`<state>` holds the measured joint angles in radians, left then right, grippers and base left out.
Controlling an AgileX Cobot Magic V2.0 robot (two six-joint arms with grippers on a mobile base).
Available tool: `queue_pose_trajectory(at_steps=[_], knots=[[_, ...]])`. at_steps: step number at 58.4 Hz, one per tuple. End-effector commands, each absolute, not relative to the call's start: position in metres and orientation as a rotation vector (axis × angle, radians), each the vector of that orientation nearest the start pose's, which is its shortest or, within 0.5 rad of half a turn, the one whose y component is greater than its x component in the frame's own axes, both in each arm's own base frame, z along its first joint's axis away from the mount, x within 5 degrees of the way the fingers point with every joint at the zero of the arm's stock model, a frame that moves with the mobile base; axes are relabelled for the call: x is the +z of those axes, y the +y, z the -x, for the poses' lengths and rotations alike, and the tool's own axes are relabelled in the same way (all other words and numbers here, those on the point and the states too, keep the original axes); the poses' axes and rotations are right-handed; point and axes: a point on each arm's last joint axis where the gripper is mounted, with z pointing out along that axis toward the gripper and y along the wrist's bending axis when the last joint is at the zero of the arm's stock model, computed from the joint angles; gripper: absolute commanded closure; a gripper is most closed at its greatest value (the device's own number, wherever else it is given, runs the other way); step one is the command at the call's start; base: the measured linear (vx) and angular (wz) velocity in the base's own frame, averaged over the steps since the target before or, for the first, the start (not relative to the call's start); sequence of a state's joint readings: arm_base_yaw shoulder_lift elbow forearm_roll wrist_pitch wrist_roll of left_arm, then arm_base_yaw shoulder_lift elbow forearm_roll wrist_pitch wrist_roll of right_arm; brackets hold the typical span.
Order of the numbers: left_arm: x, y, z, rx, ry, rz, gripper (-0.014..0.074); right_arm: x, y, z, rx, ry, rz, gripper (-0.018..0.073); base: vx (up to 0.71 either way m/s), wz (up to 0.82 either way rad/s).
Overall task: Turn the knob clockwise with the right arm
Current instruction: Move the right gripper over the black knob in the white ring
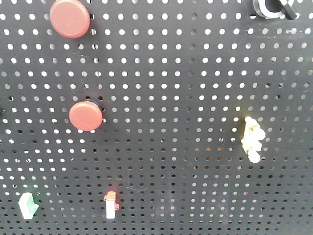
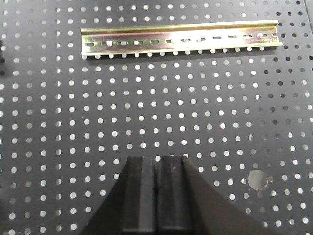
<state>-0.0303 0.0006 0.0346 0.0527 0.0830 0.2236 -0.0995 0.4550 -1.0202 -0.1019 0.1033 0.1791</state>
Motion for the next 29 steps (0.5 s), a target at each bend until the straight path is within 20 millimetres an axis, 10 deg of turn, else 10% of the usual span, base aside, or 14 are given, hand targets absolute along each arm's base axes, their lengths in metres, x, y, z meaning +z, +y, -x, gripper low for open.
queue_pose_trajectory(at_steps=[1,29], knots=[[0.195,-0.002,-0.059,0.188,1.534,-0.232,0.0603,0.509,-0.003,-0.026,-0.019,0.957,-0.094,0.0570,0.00,0.00],[0.195,-0.002,-0.059,0.188,1.534,-0.232,0.0603,0.516,0.002,-0.030,-0.378,1.141,0.223,0.0566,0.00,0.00]])
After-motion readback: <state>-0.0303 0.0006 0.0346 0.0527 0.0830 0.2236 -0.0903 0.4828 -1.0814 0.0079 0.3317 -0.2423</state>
